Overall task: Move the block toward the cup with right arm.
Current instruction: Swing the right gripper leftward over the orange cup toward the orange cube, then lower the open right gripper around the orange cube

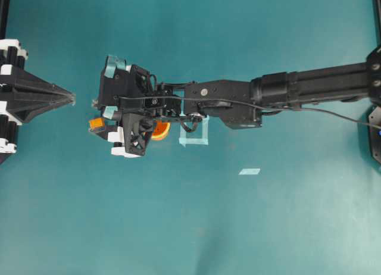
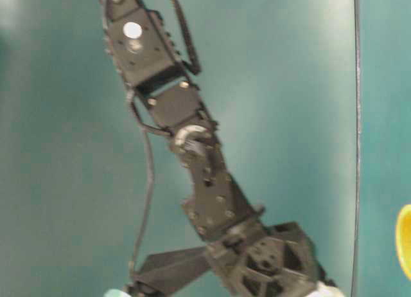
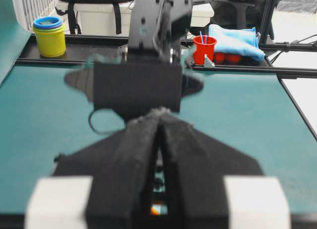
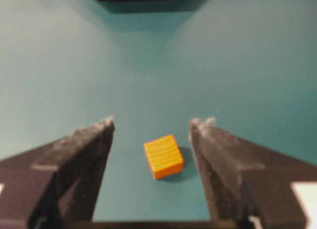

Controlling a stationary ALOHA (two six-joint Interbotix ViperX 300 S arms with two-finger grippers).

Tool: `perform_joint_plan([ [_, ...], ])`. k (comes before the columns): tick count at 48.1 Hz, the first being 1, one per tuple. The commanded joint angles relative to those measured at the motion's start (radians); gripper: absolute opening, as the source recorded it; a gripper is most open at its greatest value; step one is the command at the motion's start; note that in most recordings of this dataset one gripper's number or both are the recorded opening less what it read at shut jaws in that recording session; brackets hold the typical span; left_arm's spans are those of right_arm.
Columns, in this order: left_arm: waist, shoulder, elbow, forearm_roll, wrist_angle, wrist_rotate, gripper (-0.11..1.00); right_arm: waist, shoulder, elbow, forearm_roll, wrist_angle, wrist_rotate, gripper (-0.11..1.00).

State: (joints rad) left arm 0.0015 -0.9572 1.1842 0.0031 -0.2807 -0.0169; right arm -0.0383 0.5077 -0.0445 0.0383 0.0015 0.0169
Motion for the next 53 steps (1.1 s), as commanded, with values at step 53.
perform_joint_plan([
  [53,0.002,0.008,-0.026,0.002,0.000,0.000,0.00,0.008,0.149,-0.114,0.000,-0.118,0.014,0.64],
])
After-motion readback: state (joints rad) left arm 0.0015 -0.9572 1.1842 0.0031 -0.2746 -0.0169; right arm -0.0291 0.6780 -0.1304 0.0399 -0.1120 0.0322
